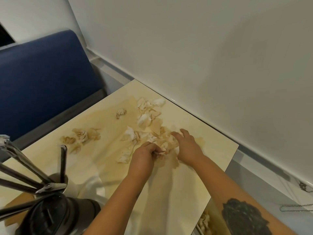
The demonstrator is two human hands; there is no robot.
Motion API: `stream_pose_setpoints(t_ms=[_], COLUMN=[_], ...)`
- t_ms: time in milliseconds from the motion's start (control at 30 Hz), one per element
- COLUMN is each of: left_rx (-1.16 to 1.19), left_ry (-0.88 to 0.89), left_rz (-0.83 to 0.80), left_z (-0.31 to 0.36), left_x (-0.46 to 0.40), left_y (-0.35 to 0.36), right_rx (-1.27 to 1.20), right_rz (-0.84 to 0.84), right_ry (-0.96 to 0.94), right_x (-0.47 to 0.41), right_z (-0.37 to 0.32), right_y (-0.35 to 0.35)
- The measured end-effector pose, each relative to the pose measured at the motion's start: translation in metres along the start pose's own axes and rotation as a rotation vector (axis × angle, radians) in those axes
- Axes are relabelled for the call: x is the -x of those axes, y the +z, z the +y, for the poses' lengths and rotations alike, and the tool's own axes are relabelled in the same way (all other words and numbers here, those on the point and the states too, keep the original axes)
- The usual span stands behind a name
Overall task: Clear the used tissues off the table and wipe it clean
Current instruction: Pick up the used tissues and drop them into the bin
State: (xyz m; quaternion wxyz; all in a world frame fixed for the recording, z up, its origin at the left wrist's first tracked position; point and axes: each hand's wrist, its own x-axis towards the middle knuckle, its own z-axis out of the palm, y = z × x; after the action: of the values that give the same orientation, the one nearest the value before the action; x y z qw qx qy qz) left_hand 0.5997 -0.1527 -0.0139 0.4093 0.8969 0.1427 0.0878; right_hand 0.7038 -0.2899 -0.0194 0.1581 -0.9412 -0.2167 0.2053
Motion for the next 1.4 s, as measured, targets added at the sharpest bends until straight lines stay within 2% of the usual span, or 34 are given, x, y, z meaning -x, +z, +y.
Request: stream_pose_setpoints(t_ms=[233, 500, 600, 900, 1167, 1400], left_rx=[0.035, 0.042, 0.049, 0.096, 0.154, 0.276], left_ry=[-0.022, -0.055, -0.068, -0.026, 0.020, 0.058], left_rz=[0.025, 0.016, 0.026, 0.080, 0.077, -0.016], left_z=[0.000, 0.000, 0.003, 0.033, 0.070, 0.101], left_x=[0.007, 0.003, -0.001, -0.016, -0.029, -0.024], left_y=[-0.008, -0.010, -0.012, -0.021, -0.022, -0.004], right_rx=[0.228, 0.235, 0.113, -0.480, -0.596, -0.713], right_rz=[-0.163, -0.032, 0.004, 0.245, 0.367, 0.268], right_ry=[-0.051, -0.102, -0.057, 0.049, -0.011, -0.073], right_x=[-0.023, -0.032, -0.030, -0.003, 0.029, 0.061], right_z=[-0.011, -0.007, -0.004, -0.004, 0.001, 0.010], right_y=[0.001, 0.007, 0.004, -0.032, -0.060, -0.072])
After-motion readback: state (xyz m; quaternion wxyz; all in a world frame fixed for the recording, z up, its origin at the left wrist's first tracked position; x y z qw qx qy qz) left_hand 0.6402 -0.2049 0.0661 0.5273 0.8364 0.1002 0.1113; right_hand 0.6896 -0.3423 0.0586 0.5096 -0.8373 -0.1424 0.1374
